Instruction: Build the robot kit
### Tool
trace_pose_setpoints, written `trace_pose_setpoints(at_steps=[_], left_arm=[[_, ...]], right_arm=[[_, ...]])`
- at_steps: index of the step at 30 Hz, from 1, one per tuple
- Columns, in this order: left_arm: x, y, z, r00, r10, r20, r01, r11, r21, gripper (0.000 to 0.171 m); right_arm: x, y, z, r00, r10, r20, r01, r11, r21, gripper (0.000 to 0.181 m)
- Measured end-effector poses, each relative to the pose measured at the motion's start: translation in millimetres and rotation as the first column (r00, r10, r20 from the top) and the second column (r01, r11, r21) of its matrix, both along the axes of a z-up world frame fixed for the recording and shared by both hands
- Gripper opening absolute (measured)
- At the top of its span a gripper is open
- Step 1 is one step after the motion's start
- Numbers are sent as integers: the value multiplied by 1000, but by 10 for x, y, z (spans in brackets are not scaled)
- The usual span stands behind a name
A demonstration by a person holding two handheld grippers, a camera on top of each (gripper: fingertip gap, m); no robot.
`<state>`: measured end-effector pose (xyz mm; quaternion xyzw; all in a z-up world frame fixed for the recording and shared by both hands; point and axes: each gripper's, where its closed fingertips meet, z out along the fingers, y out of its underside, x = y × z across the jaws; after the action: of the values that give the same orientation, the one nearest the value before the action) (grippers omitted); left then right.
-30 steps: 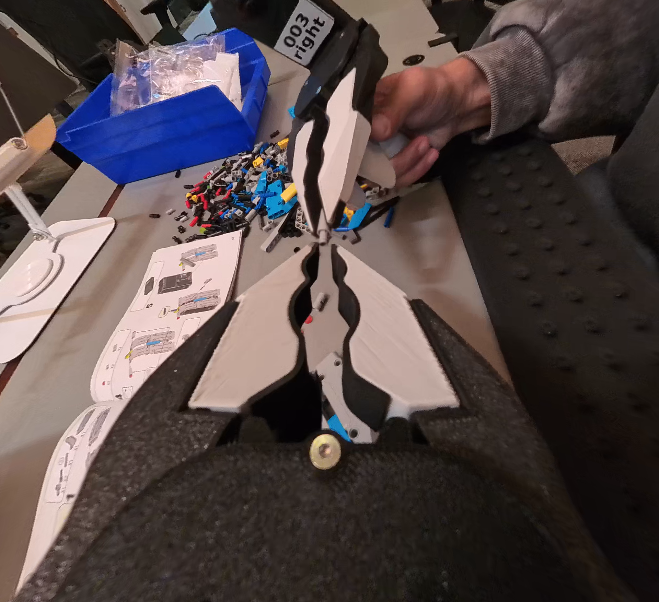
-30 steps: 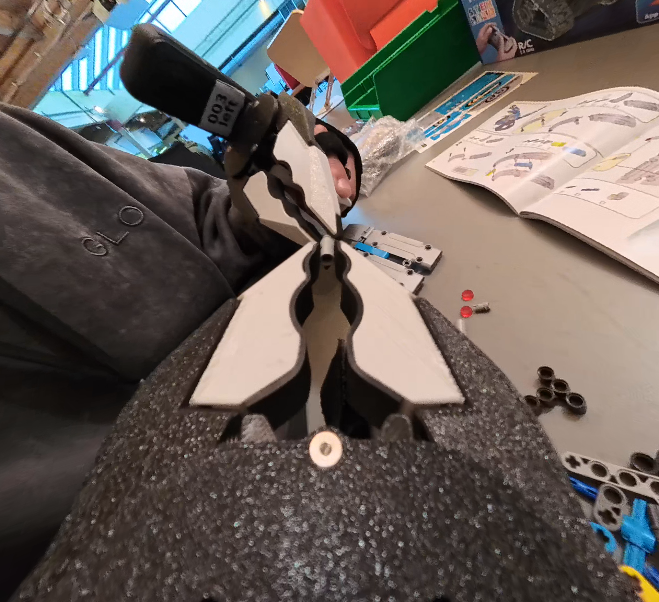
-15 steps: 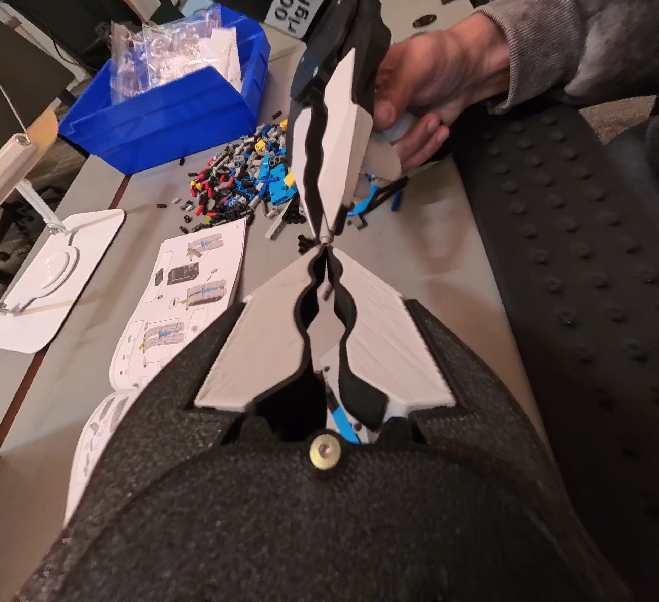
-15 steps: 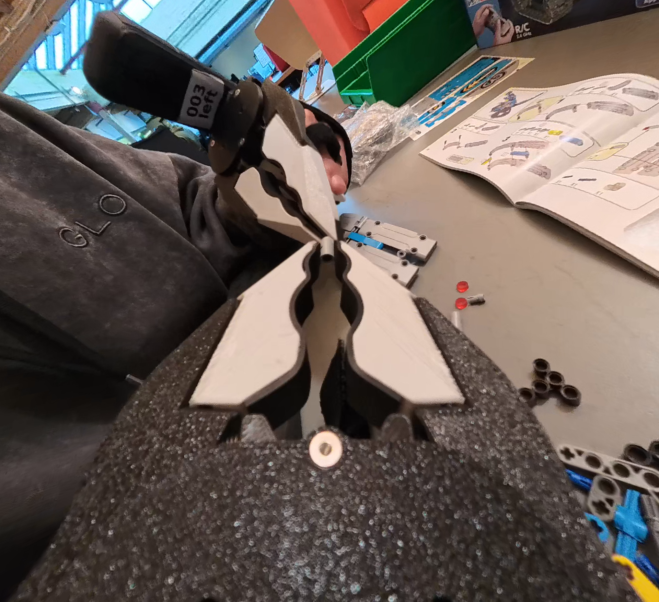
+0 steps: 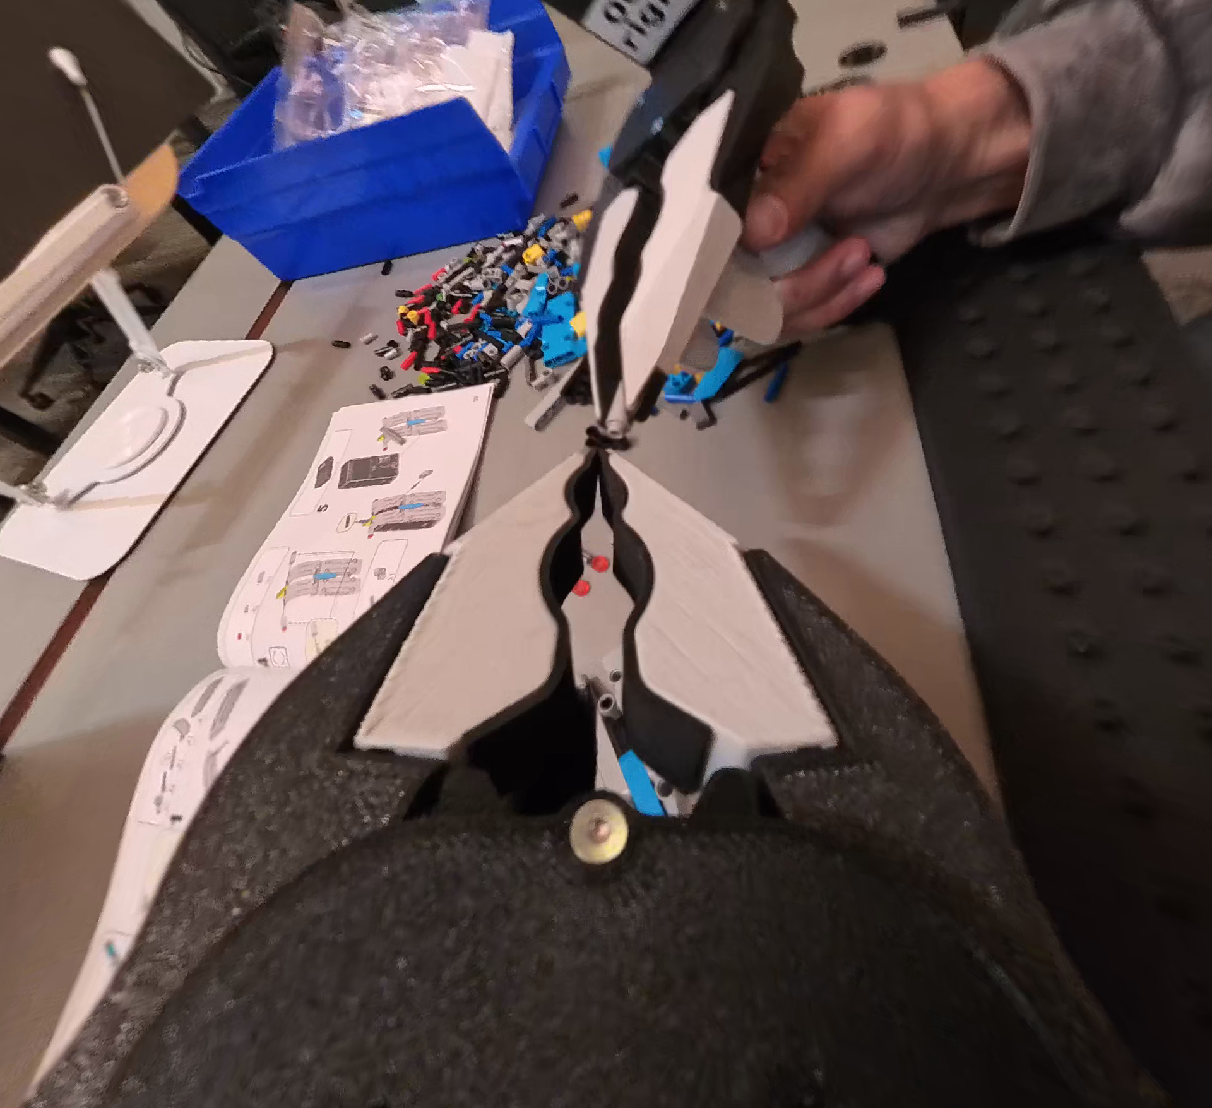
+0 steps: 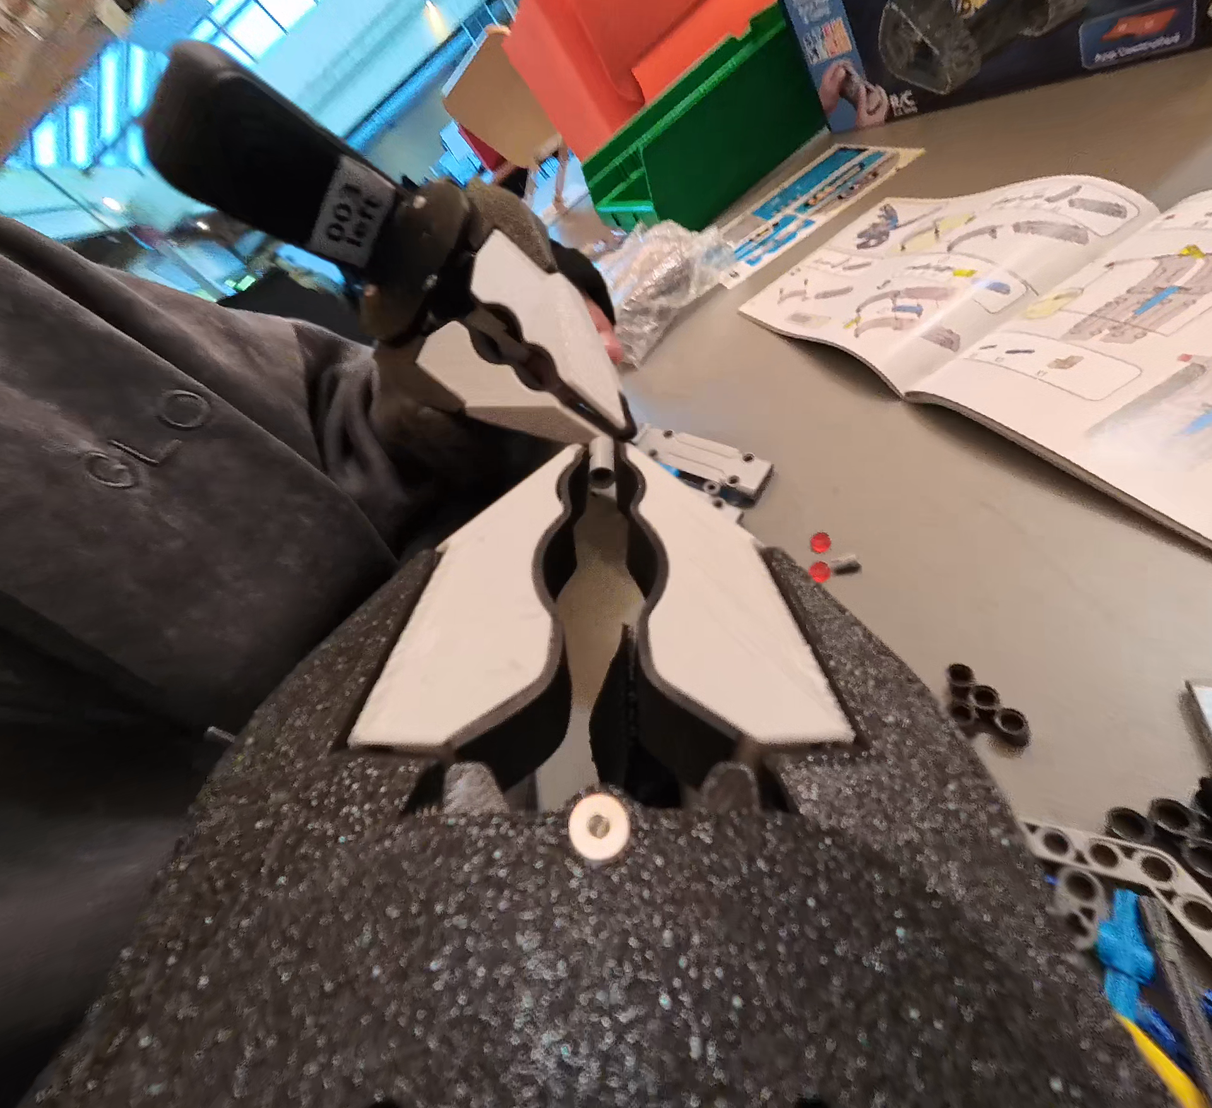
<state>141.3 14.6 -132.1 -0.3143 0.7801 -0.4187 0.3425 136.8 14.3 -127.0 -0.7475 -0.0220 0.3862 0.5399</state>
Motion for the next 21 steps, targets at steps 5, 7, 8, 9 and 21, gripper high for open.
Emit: trace_pose_setpoints(at_steps=[5,7,8,9,21], left_arm=[[-77,-11,101,998,8,64,-6,1000,-30,0],[-96,-70,147,997,-12,79,16,998,-54,0],[-105,-96,167,997,-23,77,29,997,-73,0],[-112,-122,184,997,-32,76,39,995,-96,0],[-1,132,-33,997,70,-37,-73,991,-110,0]], right_arm=[[0,-51,137,995,39,-96,-35,999,42,6],[-35,-51,95,997,48,-67,-46,999,28,6],[-66,-55,87,996,60,-65,-59,998,24,6],[-91,-55,84,996,66,-62,-65,998,23,6],[283,57,-152,977,-166,136,173,984,-42,7]])
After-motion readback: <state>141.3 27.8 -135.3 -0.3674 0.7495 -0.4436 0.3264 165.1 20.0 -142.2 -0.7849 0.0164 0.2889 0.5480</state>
